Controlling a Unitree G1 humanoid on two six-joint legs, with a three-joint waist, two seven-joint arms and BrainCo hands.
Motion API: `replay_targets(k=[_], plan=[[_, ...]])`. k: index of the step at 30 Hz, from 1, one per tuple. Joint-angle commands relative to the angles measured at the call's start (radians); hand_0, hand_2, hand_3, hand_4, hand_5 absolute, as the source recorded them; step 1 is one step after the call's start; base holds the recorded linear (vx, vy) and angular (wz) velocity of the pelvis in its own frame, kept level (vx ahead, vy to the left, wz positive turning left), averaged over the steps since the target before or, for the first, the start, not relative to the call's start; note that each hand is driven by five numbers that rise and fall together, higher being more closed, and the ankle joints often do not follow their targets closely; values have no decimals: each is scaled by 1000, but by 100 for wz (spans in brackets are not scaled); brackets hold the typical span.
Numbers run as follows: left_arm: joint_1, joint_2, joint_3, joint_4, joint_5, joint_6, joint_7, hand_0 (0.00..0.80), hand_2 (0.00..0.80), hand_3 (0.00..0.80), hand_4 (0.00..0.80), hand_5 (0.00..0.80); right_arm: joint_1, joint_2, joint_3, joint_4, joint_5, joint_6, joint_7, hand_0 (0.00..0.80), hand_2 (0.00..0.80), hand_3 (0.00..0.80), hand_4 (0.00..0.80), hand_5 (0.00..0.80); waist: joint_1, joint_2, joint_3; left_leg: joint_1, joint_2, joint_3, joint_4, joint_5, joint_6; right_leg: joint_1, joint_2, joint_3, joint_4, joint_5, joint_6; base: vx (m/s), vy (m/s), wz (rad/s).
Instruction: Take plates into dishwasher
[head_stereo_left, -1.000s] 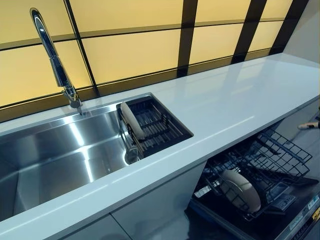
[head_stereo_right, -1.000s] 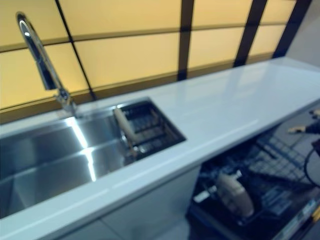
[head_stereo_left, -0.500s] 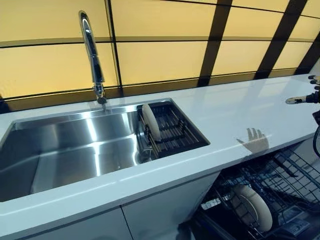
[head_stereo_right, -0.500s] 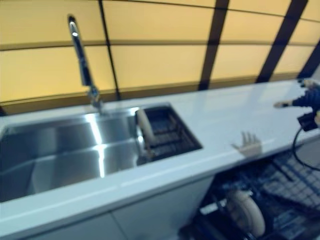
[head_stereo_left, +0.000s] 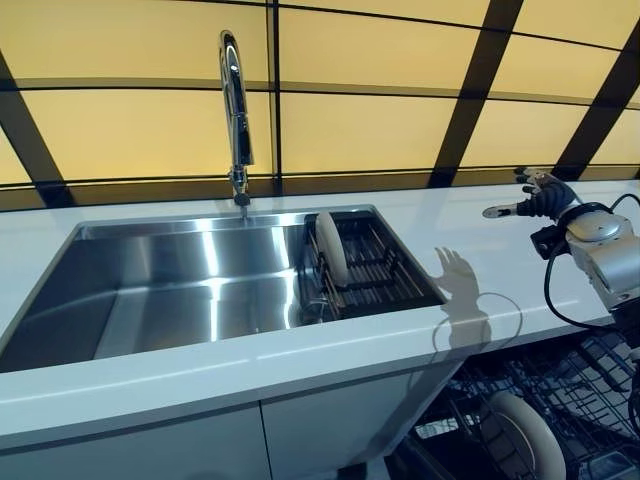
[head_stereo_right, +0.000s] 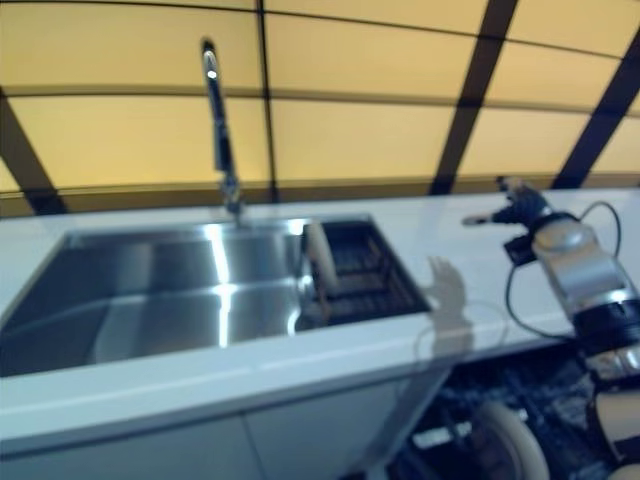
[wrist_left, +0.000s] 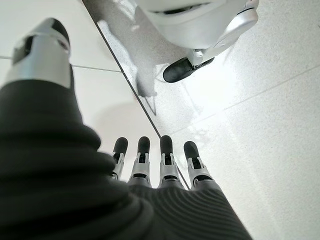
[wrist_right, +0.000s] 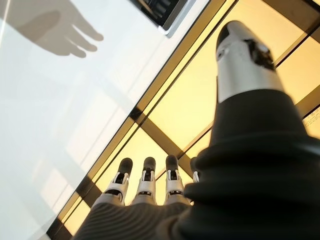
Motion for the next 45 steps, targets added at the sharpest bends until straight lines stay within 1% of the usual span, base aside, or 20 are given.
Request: replay_targets(k=[1, 3, 7, 10, 13, 15, 17, 18, 19, 20, 21, 24, 25, 26, 28, 29, 33, 36, 42, 45], plan=[[-62, 26, -39, 35, -1, -2, 19, 0, 0, 0, 0, 0, -133, 5, 52, 6, 9, 0, -37, 0, 0, 0, 0, 0, 24, -38, -3, 16, -3, -15, -2, -32, -2, 62, -38, -34, 2, -45, 69, 1, 7, 12], [-62, 24, -39, 36, -3, 0, 21, 0, 0, 0, 0, 0, -141, 26, 65, 14, 14, 8, -39, 0, 0, 0, 0, 0, 30, -36, -2, 15, -4, -18, -2, -30, -1, 66, -39, -40, 2, -46, 68, 5, 12, 14], [-60, 23, -48, 33, -7, 5, 24, 0, 0, 0, 0, 0, -150, 62, 81, 43, 39, -9, -41, 0, 0, 0, 0, 0, 46, -34, 3, 13, -7, -27, -2, -28, -1, 73, -42, -52, 2, -48, 67, 2, 4, 5], [-60, 24, -49, 33, -10, 4, 23, 0, 0, 0, 0, 0, -165, 79, 95, 44, 52, -2, -43, 0, 0, 0, 0, 0, 53, -34, 6, 12, -9, -31, -2, -28, -1, 75, -44, -58, 2, -48, 67, -4, 6, 5], [-59, 25, -52, 32, -14, 6, 22, 0, 0, 0, 0, 0, -180, 100, 110, 45, 97, 0, -47, 0, 0, 0, 0, 0, 60, -34, 8, 9, -12, -36, -2, -27, 1, 76, -45, -65, 2, -49, 66, -6, 9, 12], [-61, 26, -52, 30, -10, 8, 19, 0, 0, 0, 0, 0, -189, 115, 120, 46, 81, 40, -12, 0, 0, 0, 0, 0, 65, -34, 9, 8, -15, -40, -2, -27, 1, 80, -45, -68, 2, -49, 66, -1, 11, 8], [-64, 23, -55, 25, -10, 14, 21, 0, 0, 0, 0, 0, -194, 125, 133, 49, 76, 59, -28, 0, 0, 0, 0, 0, 66, -35, 11, 8, -15, -39, -2, -26, 2, 81, -46, -70, 2, -49, 66, 0, 0, 0], [-65, 23, -57, 26, -9, 15, 21, 0, 0, 0, 0, 0, -204, 133, 145, 60, 32, 87, -16, 0, 0, 0, 0, 0, 68, -37, 12, 8, -16, -40, -2, -26, 2, 82, -46, -72, 2, -48, 67, 0, 0, 0], [-65, 23, -57, 26, -9, 15, 22, 0, 0, 0, 0, 0, -207, 135, 147, 62, 17, 93, -12, 0, 0, 0, 0, 0, 69, -37, 12, 9, -17, -40, -2, -26, 2, 82, -46, -72, 2, -48, 67, 0, 0, 0], [-67, 23, -57, 24, -8, 19, 21, 0, 0, 0, 0, 0, -216, 138, 160, 65, -22, 122, 2, 0, 0, 0, 0, 0, 70, -37, 12, 8, -17, -40, -2, -25, 3, 82, -46, -72, 2, -48, 67, 0, 0, 0], [-71, 24, -56, 23, -6, 25, 20, 0, 0, 0, 0, 0, -236, 138, 182, 76, -142, 147, 36, 0, 0, 0, 0, 0, 70, -39, 12, 8, -18, -39, -2, -25, 3, 82, -46, -72, 2, -47, 68, 0, 0, 0], [-73, 24, -66, 17, -8, 33, 20, 0, 0, 0, 0, 0, -293, 115, 248, 129, -306, 109, 132, 0, 0, 0, 0, 0, 76, -42, 8, 9, -18, -39, -2, -25, 2, 83, -45, -76, 2, -47, 70, 0, 0, 0], [-73, 24, -70, 16, -8, 35, 21, 0, 0, 0, 0, 0, -318, 107, 274, 140, -343, 107, 151, 0, 0, 0, 0, 0, 79, -43, 7, 9, -18, -40, -2, -24, 2, 83, -45, -77, 2, -46, 71, 0, 0, 0], [-73, 24, -73, 16, -8, 36, 21, 0, 0, 0, 0, 0, -345, 102, 302, 151, -397, 102, 148, 0, 0, 0, 0, 0, 83, -45, 6, 8, -19, -41, -2, -23, 2, 84, -44, -78, 2, -46, 70, 0, 0, 0], [-67, 24, -74, 13, -6, 34, 21, 0, 0, 0, 0, 0, -390, 92, 343, 171, -422, 90, 146, 0, 0, 0, 0, 0, 88, -46, 4, 9, -19, -43, -2, -24, 1, 86, -44, -80, 2, -48, 72, 0, 0, 0], [-66, 25, -80, 8, -10, 40, 22, 0, 0, 0, 0, 0, -424, 93, 369, 171, -456, 119, 162, 0, 0, 0, 0, 0, 92, -48, 3, 7, -20, -46, -2, -23, 2, 85, -43, -81, 2, -48, 72, 0, 0, 0], [-65, 29, -82, 6, -9, 44, 21, 0, 0, 0, 0, 0, -465, 88, 407, 186, -486, 140, 198, 0, 0, 0, 0, 0, 100, -52, 3, 5, -22, -50, -2, -23, 4, 87, -43, -84, 2, -50, 73, 3, 1, 1], [-67, 28, -84, 4, -9, 46, 21, 0, 0, 0, 0, 0, -473, 96, 419, 203, -509, 129, 195, 0, 0, 0, 0, 0, 106, -53, 1, 3, -24, -52, -2, -23, 5, 87, -44, -87, 2, -50, 74, 15, 11, 4], [-72, 27, -85, 1, -12, 55, 21, 0, 0, 0, 0, 0, -459, 134, 415, 195, -420, 142, 207, 0, 0, 0, 0, 0, 114, -54, 4, 0, -26, -59, -2, -22, 7, 89, -46, -92, 2, -50, 73, 13, 10, 5], [-73, 27, -81, 3, -7, 53, 19, 0, 0, 0, 0, 0, -441, 150, 406, 191, -380, 128, 193, 0, 0, 0, 0, 0, 117, -54, 6, -1, -27, -62, -2, -23, 8, 90, -47, -94, 2, -51, 71, 5, 7, 3]])
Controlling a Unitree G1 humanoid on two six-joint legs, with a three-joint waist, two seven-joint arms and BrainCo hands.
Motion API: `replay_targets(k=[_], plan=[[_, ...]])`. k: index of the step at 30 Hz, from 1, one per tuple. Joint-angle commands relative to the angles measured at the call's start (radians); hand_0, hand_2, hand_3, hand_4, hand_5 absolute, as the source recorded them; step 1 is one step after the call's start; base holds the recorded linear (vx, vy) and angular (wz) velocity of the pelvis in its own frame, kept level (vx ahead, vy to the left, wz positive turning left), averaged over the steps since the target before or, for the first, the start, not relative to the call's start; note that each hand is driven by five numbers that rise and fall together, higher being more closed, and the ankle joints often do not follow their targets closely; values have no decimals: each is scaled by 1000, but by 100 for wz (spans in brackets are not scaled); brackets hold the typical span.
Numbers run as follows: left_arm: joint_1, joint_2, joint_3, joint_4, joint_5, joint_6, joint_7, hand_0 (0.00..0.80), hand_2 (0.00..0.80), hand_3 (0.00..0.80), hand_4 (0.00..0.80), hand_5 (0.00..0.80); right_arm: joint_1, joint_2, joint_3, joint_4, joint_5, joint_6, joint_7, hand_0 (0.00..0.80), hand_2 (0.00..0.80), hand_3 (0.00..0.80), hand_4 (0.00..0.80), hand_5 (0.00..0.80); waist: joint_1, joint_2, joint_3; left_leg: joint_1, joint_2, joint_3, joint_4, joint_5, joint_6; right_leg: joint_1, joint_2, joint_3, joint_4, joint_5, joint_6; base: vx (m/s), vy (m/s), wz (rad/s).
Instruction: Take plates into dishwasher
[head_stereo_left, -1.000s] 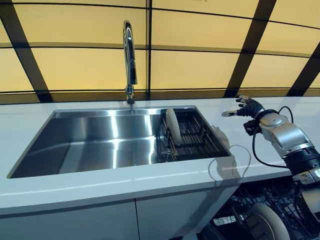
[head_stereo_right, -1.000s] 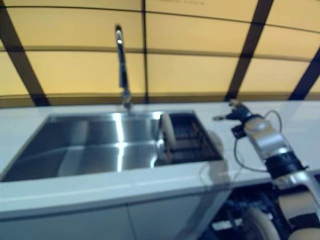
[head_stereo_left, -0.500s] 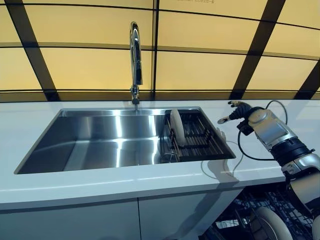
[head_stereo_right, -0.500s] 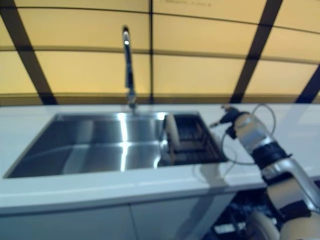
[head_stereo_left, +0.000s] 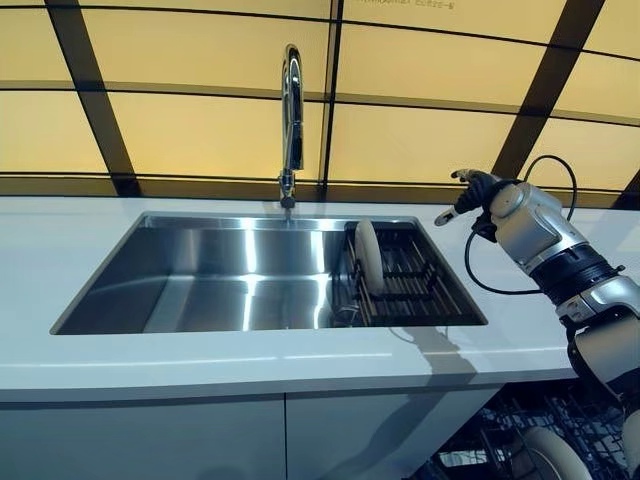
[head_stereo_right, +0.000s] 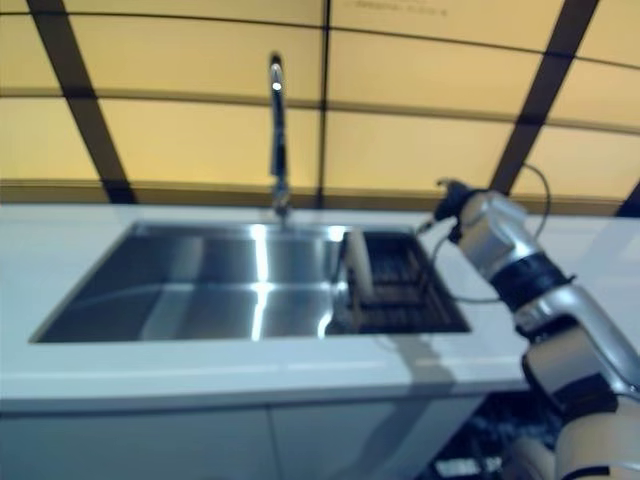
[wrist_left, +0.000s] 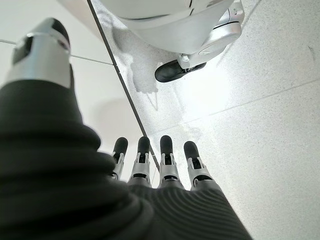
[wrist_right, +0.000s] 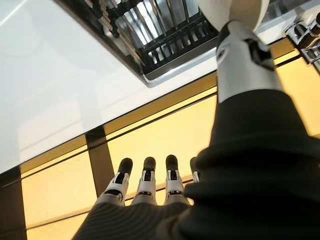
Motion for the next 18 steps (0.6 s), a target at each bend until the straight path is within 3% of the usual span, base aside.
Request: replay_targets(k=[1, 6, 9, 18], plan=[[-75, 32, -44, 40, -6, -2, 15, 0, 0, 0, 0, 0, -105, -13, 55, 38, 36, -38, -41, 0, 0, 0, 0, 0, 37, -68, 16, 4, -25, 4, -2, -31, 11, 61, -40, -25, 2, -32, 69, 0, 0, 0], [-73, 31, -40, 37, 2, -2, 15, 0, 0, 0, 0, 0, -108, 1, 70, -2, -104, -164, -47, 0, 0, 0, 0, 0, 47, -68, 18, 4, -27, -2, -2, -31, 13, 65, -42, -32, 3, -32, 69, 0, 0, 0], [-70, 32, -37, 31, 8, 2, 13, 0, 0, 0, 0, 0, -129, -2, 94, -43, -151, -195, -32, 0, 0, 0, 0, 0, 53, -71, 17, 2, -28, -7, -2, -30, 13, 65, -42, -33, 3, -33, 72, 0, 0, 0], [-73, 28, -38, 30, 12, 10, 17, 0, 0, 0, 0, 0, -127, 29, 106, -90, -104, -93, 22, 0, 0, 0, 0, 0, 57, -76, 14, 1, -30, -10, -2, -31, 15, 65, -41, -37, 2, -32, 72, 6, -2, 3]])
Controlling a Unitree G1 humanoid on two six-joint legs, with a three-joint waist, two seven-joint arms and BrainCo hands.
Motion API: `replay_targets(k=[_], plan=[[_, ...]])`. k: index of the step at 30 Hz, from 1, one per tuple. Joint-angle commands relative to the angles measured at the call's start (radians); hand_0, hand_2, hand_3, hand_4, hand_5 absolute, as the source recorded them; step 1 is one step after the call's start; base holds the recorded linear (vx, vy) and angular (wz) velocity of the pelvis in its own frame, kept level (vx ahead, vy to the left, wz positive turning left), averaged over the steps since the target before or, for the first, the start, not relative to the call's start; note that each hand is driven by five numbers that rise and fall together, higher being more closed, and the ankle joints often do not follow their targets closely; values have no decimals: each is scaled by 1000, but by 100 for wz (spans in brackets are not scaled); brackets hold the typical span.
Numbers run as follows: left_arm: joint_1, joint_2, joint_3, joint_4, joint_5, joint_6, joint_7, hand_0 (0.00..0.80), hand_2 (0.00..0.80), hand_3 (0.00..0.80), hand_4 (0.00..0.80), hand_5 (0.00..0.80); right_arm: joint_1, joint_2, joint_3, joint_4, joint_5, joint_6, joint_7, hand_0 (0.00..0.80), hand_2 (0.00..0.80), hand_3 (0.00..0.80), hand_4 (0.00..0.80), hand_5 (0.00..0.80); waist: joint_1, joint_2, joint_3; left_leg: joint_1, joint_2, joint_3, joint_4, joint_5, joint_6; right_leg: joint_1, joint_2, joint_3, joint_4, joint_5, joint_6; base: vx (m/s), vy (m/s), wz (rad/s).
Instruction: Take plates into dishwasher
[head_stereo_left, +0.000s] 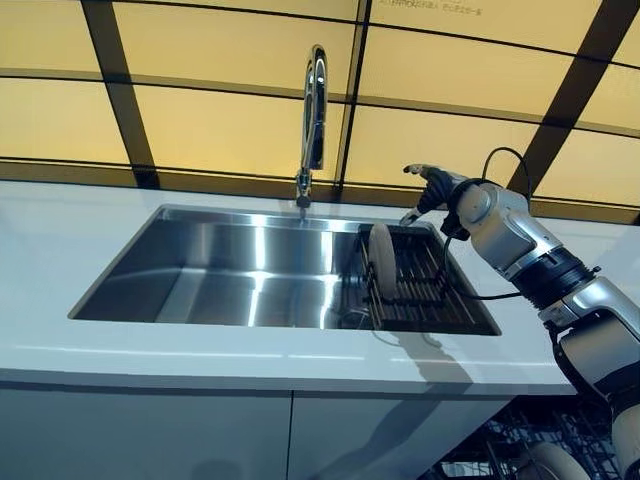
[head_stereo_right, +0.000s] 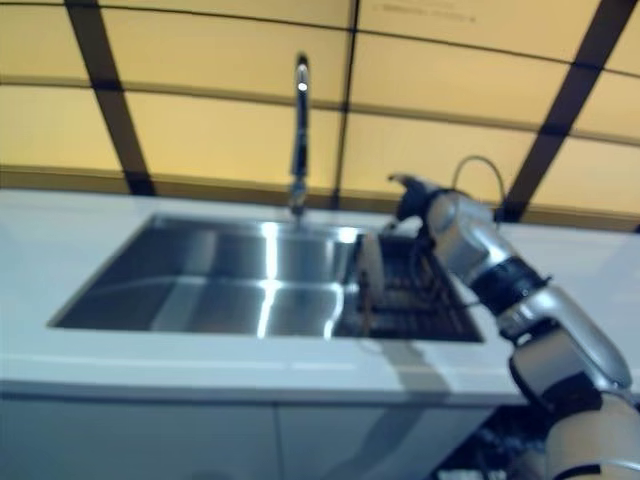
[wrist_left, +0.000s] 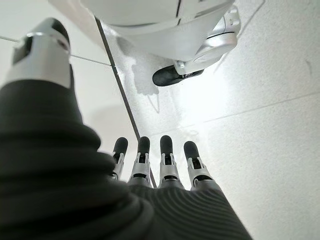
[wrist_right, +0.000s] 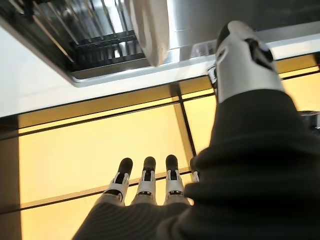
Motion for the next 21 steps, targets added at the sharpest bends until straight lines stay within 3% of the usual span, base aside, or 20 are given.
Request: replay_targets(k=[1, 13, 21], plan=[[-71, 26, -39, 32, 10, -2, 17, 0, 0, 0, 0, 0, -126, -26, 64, 17, -19, 38, 0, 0, 0, 0, 0, 0, 9, -47, 9, -1, -28, 2, -2, -31, 16, 55, -38, -24, 2, -27, 71, 0, 0, 0], [-75, 19, -40, 39, -1, -5, 26, 0, 0, 0, 0, 0, -65, 14, 42, 84, -12, 45, 12, 0, 0, 0, 0, 0, 14, -47, 18, -2, -25, 3, -2, -30, 14, 55, -38, -28, 2, -25, 68, 0, 0, 0], [-77, 20, -40, 41, -2, -8, 29, 0, 0, 0, 0, 0, -56, 23, 36, 117, 35, 114, 22, 0, 0, 0, 0, 0, 13, -47, 25, -5, -25, 4, -2, -28, 14, 51, -38, -25, 2, -23, 67, 0, 0, 0]])
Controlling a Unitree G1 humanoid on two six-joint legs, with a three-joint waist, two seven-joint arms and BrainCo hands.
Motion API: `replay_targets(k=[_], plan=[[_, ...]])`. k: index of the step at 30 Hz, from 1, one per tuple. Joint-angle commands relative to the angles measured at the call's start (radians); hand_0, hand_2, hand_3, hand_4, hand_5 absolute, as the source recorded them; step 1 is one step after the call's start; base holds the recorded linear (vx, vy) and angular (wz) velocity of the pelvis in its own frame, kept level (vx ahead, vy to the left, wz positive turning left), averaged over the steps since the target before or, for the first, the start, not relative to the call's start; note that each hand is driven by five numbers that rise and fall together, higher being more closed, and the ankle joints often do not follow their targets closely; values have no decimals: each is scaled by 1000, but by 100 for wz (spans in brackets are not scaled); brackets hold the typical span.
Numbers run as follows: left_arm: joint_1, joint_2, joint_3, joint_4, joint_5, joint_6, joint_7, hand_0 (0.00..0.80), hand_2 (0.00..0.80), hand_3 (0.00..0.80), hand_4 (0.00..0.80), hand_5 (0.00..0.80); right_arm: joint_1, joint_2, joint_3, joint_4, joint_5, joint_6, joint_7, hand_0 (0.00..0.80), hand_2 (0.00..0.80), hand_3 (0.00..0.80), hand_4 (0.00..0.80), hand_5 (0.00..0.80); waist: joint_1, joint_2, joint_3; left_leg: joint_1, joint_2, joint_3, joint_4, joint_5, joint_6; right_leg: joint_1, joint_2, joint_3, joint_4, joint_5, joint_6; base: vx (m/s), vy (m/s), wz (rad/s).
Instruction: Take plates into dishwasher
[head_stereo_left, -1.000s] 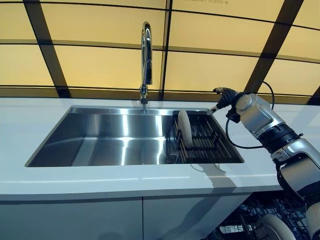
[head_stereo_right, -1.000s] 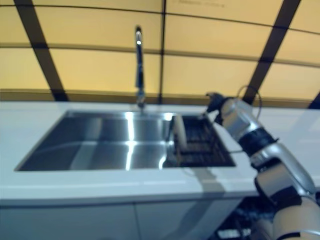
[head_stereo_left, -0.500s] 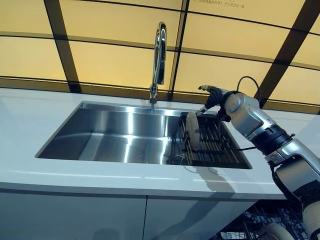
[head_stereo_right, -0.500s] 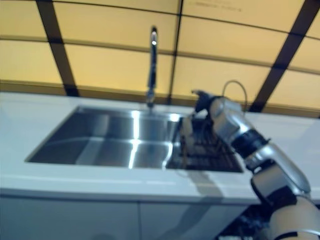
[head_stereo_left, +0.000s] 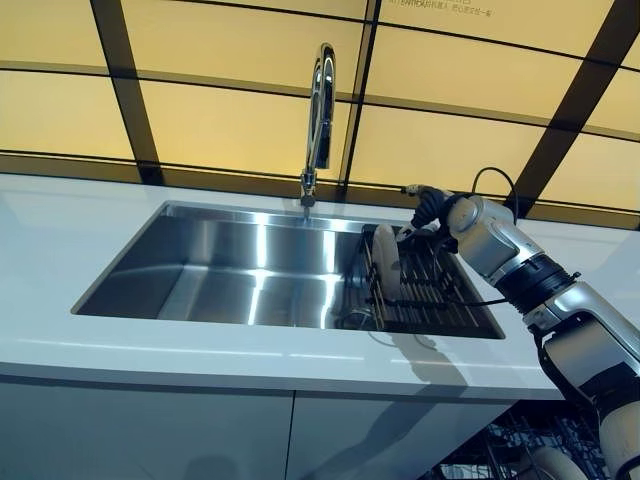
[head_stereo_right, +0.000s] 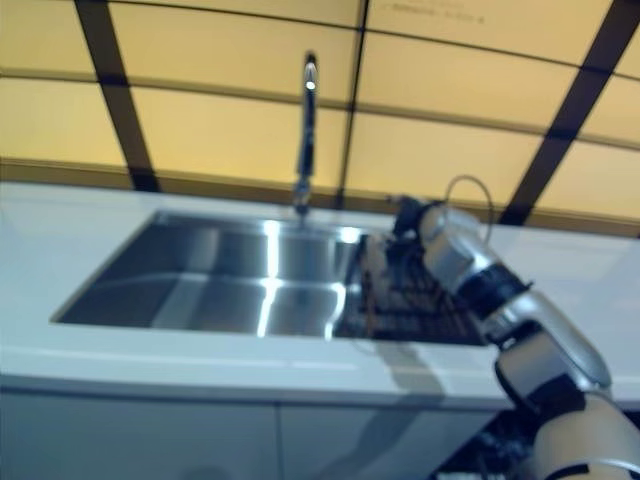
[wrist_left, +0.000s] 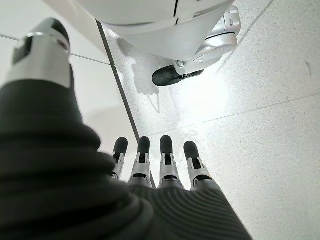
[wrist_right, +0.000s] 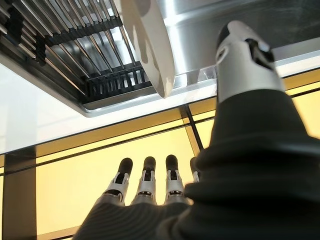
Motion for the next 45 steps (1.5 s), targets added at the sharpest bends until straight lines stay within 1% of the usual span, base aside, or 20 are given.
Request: replay_targets(k=[1, 3, 4, 5, 6, 10, 17, 19, 20, 22, 25, 30, 37, 45], plan=[[-79, 20, -40, 41, -3, -8, 18, 0, 0, 0, 0, 0, -69, -27, 31, 53, 53, 51, -9, 0, 0, 0, 0, 0, 9, -41, 25, -5, -25, 7, -2, -28, 14, 50, -37, -22, 2, -22, 66, 0, 0, 0], [-79, 19, -40, 42, -4, -8, 19, 0, 0, 0, 0, 0, -54, -19, 19, 67, 117, 77, -20, 0, 0, 0, 0, 0, 8, -39, 26, -4, -25, 8, -2, -29, 15, 49, -38, -21, 2, -22, 65, 0, 0, 0], [-80, 20, -40, 44, -8, -9, 18, 0, 0, 0, 0, 0, -34, -8, 2, 76, 183, 117, -30, 0, 0, 0, 0, 0, 5, -38, 28, -4, -25, 10, -2, -29, 15, 49, -38, -19, 2, -21, 64, 0, 0, 0], [-81, 19, -39, 45, -9, -9, 18, 0, 0, 0, 0, 0, -20, -1, -9, 82, 204, 128, -40, 0, 0, 0, 0, 0, 3, -37, 29, -3, -25, 11, -2, -29, 15, 48, -38, -19, 2, -21, 64, 0, 0, 0], [-81, 19, -39, 45, -9, -10, 18, 0, 0, 0, 0, 0, -20, -1, -10, 81, 205, 128, -42, 0, 0, 0, 0, 0, 3, -37, 29, -3, -25, 11, -2, -29, 15, 48, -38, -19, 2, -21, 64, 0, 0, 0], [-84, 17, -37, 49, -17, -12, 19, 0, 0, 0, 0, 0, 33, 18, -54, 117, 288, 144, -84, 0, 0, 0, 0, 0, -5, -33, 33, 0, -24, 16, -2, -30, 14, 48, -38, -14, 2, -21, 62, 0, 0, 0], [-83, 16, -32, 56, -26, -19, 22, 0, 0, 0, 0, 0, 67, 24, -89, 129, 390, 162, -109, 0, 0, 0, 0, 0, -13, -32, 37, 1, -23, 22, -2, -30, 13, 45, -36, -9, 2, -20, 60, 0, 0, 0], [-83, 17, -31, 57, -29, -20, 22, 0, 0, 0, 0, 0, 79, 29, -103, 122, 450, 198, -140, 0, 0, 0, 0, 0, -16, -32, 37, 2, -23, 23, -2, -30, 12, 45, -35, -6, 3, -20, 60, 0, 0, 0], [-83, 17, -30, 57, -30, -21, 22, 0, 0, 0, 0, 0, 85, 31, -108, 119, 479, 202, -166, 0, 0, 0, 0, 0, -17, -31, 38, 3, -22, 23, -2, -30, 12, 46, -35, -5, 3, -20, 59, 0, 0, 0], [-80, 14, -26, 59, -36, -27, 25, 0, 0, 0, 0, 0, 118, 45, -139, 114, 542, 202, -211, 0, 0, 0, 0, 0, -22, -29, 39, 4, -23, 24, -2, -30, 13, 45, -33, -2, 4, -21, 58, 2, 9, -3], [-78, 11, -22, 62, -41, -31, 27, 0, 0, 0, 0, 0, 141, 51, -160, 104, 566, 204, -244, 0, 0, 0, 0, 0, -27, -26, 39, 4, -23, 26, -2, -31, 13, 45, -32, 1, 3, -22, 57, 0, 0, 0], [-81, 8, -25, 67, -45, -31, 31, 0, 0, 0, 0, 0, 155, 45, -173, 91, 565, 200, -251, 0, 0, 0, 0, 0, -30, -27, 39, 4, -23, 27, -2, -30, 12, 45, -32, 4, 2, -21, 59, 0, 0, 0], [-81, 6, -30, 68, -46, -29, 35, 0, 0, 0, 0, 0, 140, 52, -174, 87, 606, 192, -265, 0, 0, 0, 0, 0, -32, -25, 38, 4, -24, 26, -2, -30, 12, 44, -31, 5, 2, -22, 57, 0, 0, 0], [-82, 1, -36, 70, -48, -29, 37, 0, 0, 0, 0, 0, 134, 65, -174, 92, 629, 165, -289, 0, 0, 0, 0, 0, -31, -22, 37, 3, -25, 25, -2, -29, 13, 42, -31, 4, 2, -21, 56, 0, 0, 0]])
